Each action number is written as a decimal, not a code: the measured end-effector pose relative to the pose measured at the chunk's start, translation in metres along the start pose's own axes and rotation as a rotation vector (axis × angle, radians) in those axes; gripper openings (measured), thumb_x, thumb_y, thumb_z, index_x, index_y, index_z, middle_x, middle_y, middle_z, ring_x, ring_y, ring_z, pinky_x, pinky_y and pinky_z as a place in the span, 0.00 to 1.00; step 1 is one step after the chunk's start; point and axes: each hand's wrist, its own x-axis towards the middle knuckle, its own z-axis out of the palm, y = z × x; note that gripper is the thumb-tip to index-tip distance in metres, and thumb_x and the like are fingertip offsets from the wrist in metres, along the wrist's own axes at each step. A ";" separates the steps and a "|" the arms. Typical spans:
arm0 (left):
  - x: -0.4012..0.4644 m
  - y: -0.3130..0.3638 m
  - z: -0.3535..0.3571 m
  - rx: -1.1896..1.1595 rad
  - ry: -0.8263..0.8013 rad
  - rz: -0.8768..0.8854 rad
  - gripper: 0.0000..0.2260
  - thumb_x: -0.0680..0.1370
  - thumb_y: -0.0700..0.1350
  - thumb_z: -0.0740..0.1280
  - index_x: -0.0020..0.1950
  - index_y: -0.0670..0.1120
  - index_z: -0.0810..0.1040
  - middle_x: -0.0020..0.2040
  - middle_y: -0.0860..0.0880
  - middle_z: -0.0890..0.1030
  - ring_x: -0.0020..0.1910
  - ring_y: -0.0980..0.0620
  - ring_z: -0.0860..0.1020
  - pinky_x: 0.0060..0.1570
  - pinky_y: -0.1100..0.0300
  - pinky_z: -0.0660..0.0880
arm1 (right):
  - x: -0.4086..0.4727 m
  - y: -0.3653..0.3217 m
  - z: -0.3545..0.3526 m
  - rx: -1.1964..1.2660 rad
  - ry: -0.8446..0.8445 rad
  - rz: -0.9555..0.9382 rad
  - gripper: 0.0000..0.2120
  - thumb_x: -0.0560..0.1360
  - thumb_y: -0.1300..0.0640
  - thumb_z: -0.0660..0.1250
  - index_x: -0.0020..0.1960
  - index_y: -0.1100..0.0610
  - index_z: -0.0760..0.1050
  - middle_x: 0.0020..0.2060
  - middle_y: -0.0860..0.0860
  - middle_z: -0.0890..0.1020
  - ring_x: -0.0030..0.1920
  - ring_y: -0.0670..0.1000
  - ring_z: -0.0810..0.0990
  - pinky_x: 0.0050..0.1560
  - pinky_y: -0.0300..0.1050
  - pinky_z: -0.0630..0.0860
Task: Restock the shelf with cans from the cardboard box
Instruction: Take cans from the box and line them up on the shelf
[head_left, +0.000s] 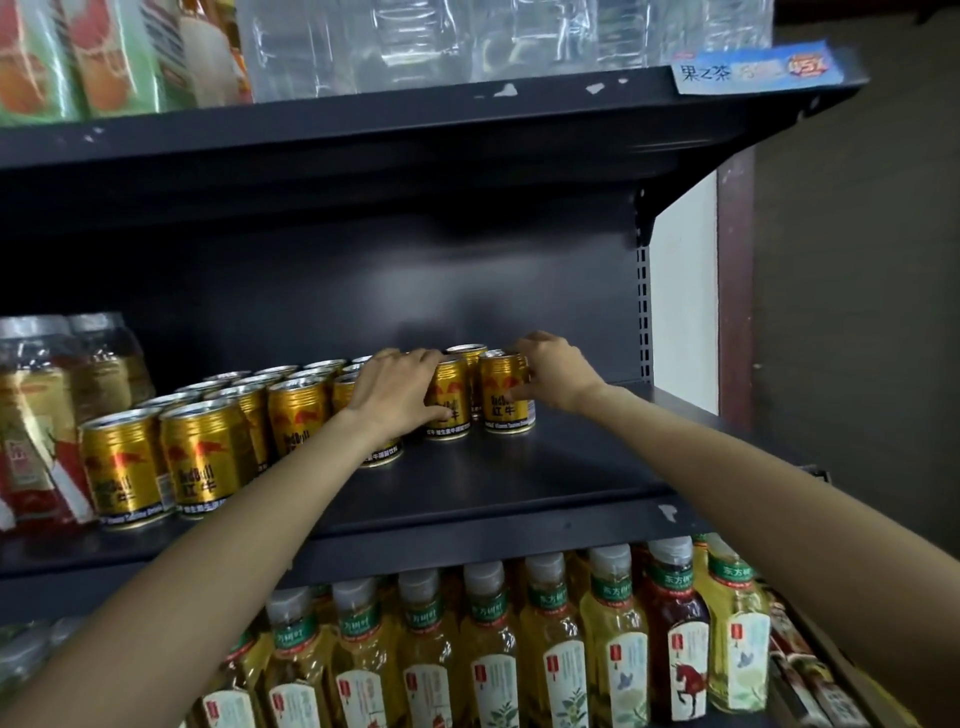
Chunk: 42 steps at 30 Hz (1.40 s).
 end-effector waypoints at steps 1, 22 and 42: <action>0.000 -0.001 0.000 0.030 -0.006 0.000 0.33 0.73 0.62 0.66 0.72 0.46 0.63 0.69 0.47 0.72 0.66 0.46 0.71 0.68 0.55 0.62 | 0.004 -0.003 0.004 0.007 0.005 0.022 0.32 0.70 0.51 0.73 0.69 0.59 0.66 0.67 0.59 0.70 0.66 0.59 0.71 0.64 0.52 0.69; 0.003 -0.009 0.012 0.257 0.026 -0.089 0.27 0.73 0.60 0.66 0.65 0.46 0.69 0.59 0.47 0.79 0.59 0.47 0.77 0.60 0.54 0.69 | 0.022 -0.023 0.028 0.077 0.056 0.106 0.30 0.68 0.49 0.74 0.62 0.63 0.69 0.57 0.60 0.78 0.56 0.60 0.78 0.54 0.52 0.75; -0.186 0.085 -0.038 -0.985 0.749 -0.098 0.08 0.78 0.45 0.63 0.51 0.46 0.80 0.43 0.56 0.81 0.45 0.59 0.80 0.45 0.63 0.76 | -0.213 -0.095 0.019 0.285 0.832 -0.122 0.06 0.75 0.57 0.65 0.49 0.59 0.77 0.40 0.49 0.81 0.41 0.47 0.77 0.40 0.39 0.73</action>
